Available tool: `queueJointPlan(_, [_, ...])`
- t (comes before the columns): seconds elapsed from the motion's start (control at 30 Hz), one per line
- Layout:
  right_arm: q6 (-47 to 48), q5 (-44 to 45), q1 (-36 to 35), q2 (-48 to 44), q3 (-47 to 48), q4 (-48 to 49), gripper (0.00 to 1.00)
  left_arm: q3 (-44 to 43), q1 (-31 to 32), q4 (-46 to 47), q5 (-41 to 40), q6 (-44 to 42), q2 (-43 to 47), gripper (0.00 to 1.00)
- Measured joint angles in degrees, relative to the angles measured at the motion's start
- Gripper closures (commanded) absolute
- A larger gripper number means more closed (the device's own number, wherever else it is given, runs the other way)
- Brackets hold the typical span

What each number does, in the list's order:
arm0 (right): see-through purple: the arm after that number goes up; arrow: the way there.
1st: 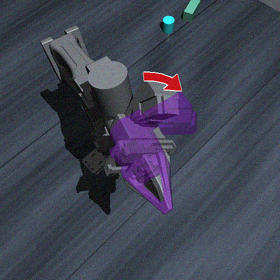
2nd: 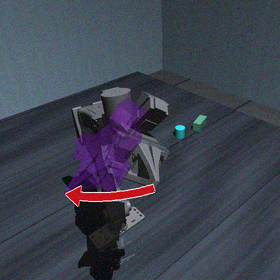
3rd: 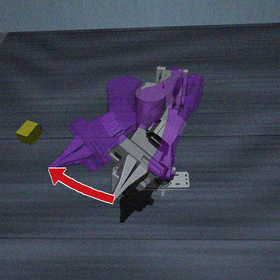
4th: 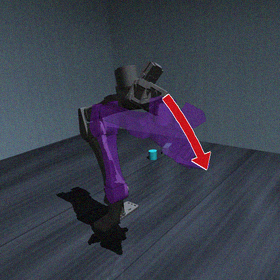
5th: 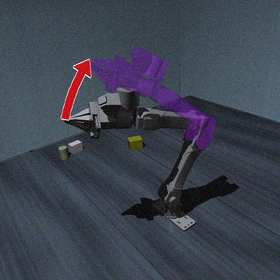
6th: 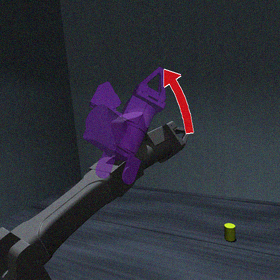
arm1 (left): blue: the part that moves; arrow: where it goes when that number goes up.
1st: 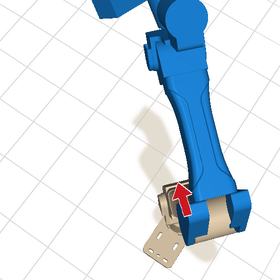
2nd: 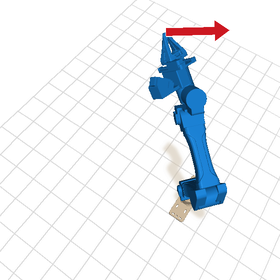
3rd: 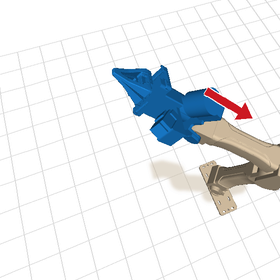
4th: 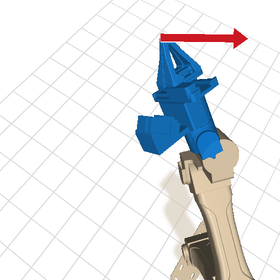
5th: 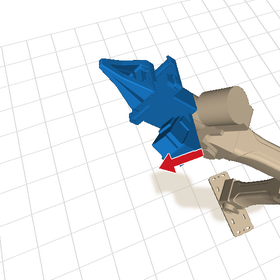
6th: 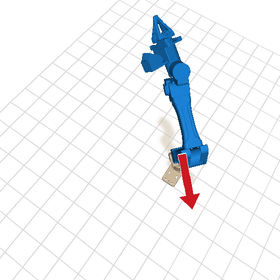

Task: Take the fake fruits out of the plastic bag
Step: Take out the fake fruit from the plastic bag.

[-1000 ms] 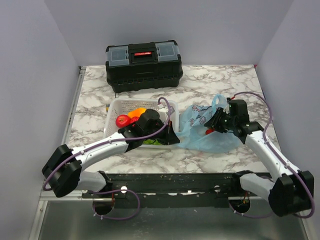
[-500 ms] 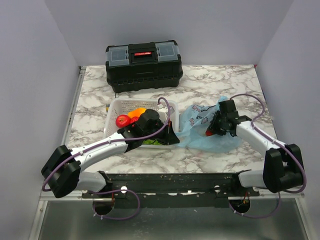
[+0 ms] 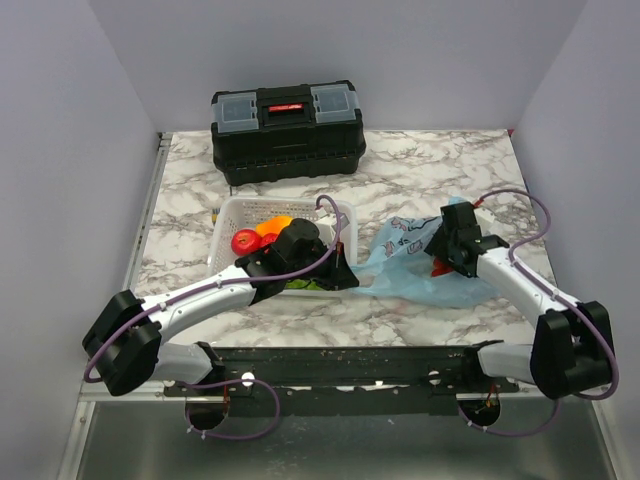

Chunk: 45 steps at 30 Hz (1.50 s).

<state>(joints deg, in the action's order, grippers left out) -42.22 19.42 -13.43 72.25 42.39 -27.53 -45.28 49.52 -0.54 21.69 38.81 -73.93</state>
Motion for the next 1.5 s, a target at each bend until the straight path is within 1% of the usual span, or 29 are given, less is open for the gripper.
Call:
queueJointPlan(0.1, [0.02,0.44,0.00,1.57,-0.55,2.16,0.40,0.00,0.00,0.00,0.02,-0.02,0.00,1.00])
queueJointPlan(0.33, [0.04,0.66,-0.04,12.33,-0.39,5.86,0.46,0.00,0.00,-0.02,-0.02,-0.17,0.00,1.00])
queueJointPlan(0.4, [-0.02,0.66,-0.11,13.27,0.33,6.97,0.53,0.00,0.00,-0.02,-0.04,-0.20,0.00,1.00])
queueJointPlan(0.47, [0.13,0.68,-0.11,13.86,0.70,7.48,0.66,0.00,0.00,-0.04,-0.04,-0.20,0.00,1.00])
queueJointPlan(0.53, [0.31,0.66,-0.11,13.99,0.70,7.91,0.76,0.00,0.00,-0.11,-0.04,-0.20,0.00,1.00])
queueJointPlan(0.6, [0.42,0.66,-0.11,13.88,0.70,8.07,0.83,0.00,0.00,-0.24,-0.04,-0.22,-0.02,1.00])
queueJointPlan(0.7, [0.74,0.09,-0.07,13.25,0.59,8.02,0.89,-0.26,0.00,-0.76,-0.02,-0.37,-0.28,1.00])
queueJointPlan(0.83, [1.84,-2.23,-0.07,9.49,-0.04,7.89,0.91,-1.20,0.00,-1.14,0.00,-0.42,-1.36,1.00])
queueJointPlan(1.07, [3.58,-9.20,-0.07,-3.37,-2.10,7.98,0.93,-1.22,0.00,-1.33,0.00,-0.39,-2.05,1.00])
queueJointPlan(1.17, [3.80,-12.35,-0.07,-7.52,-2.51,7.98,0.93,-1.22,0.00,-1.33,-0.02,-0.39,-2.05,1.00])
queueJointPlan(1.33, [3.72,-19.39,-0.07,-11.69,-2.54,7.98,0.93,-1.27,0.00,-1.66,-0.02,-0.42,-2.05,1.00])
queueJointPlan(1.5, [3.17,-28.46,-0.07,-13.31,-2.54,8.04,0.93,-1.86,0.00,-2.10,-0.04,-0.42,-2.08,1.00])
